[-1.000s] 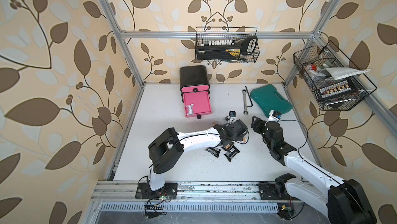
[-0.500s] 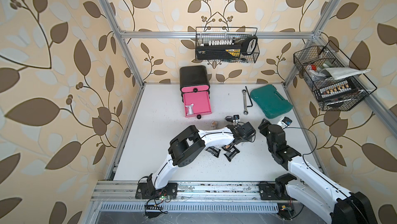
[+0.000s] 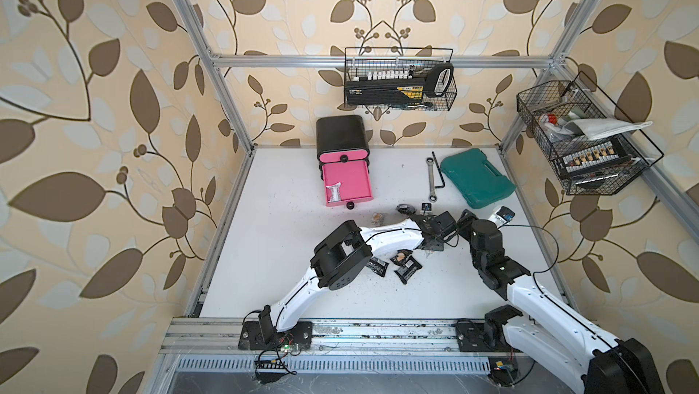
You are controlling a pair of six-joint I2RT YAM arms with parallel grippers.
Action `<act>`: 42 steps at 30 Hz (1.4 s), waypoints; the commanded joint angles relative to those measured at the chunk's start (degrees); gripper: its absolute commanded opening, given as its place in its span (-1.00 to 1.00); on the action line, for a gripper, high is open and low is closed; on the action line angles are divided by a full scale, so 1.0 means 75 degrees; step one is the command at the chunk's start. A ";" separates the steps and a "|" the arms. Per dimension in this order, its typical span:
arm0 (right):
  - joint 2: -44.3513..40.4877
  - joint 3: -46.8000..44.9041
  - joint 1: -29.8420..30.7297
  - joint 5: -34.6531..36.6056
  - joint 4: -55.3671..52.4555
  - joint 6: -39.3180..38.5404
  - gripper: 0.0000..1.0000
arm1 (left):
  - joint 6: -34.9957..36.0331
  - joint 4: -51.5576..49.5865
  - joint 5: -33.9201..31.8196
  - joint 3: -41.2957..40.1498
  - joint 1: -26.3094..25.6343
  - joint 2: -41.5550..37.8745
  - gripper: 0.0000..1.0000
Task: Place the cookies into the drawer by color
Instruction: Pick up the cookie at the center of the board.
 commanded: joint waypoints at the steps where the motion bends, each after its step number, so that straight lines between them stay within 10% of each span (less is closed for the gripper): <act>1: 0.0021 -0.0084 0.0017 0.0117 0.0031 -0.0010 0.50 | 0.0117 -0.0853 0.0435 -0.0256 0.0061 0.0023 0.29; 11: 0.0059 -0.0084 0.0021 0.0034 0.0098 -0.0046 0.50 | 0.1219 -0.1657 0.0798 -0.0363 0.0196 -0.0061 0.71; 18: 0.0127 -0.0084 0.0017 -0.0033 0.0164 -0.0057 0.50 | 0.1365 -0.1571 0.1201 -0.0405 0.0195 -0.0120 -0.04; 26: 0.0129 -0.0084 0.0022 -0.0057 0.0165 -0.0057 0.50 | 0.1365 -0.1548 0.1132 -0.0450 0.0240 -0.0087 -0.35; 33: 0.0131 -0.0058 0.0023 -0.0341 0.0272 -0.0244 0.50 | 0.1553 -0.0969 0.1023 -0.1049 0.0538 -0.1241 -0.43; 42: 0.0389 -0.0567 0.0028 -0.3665 0.2763 -0.2041 0.50 | 0.1985 -0.0772 0.0303 -0.1520 0.1473 -0.2890 -0.44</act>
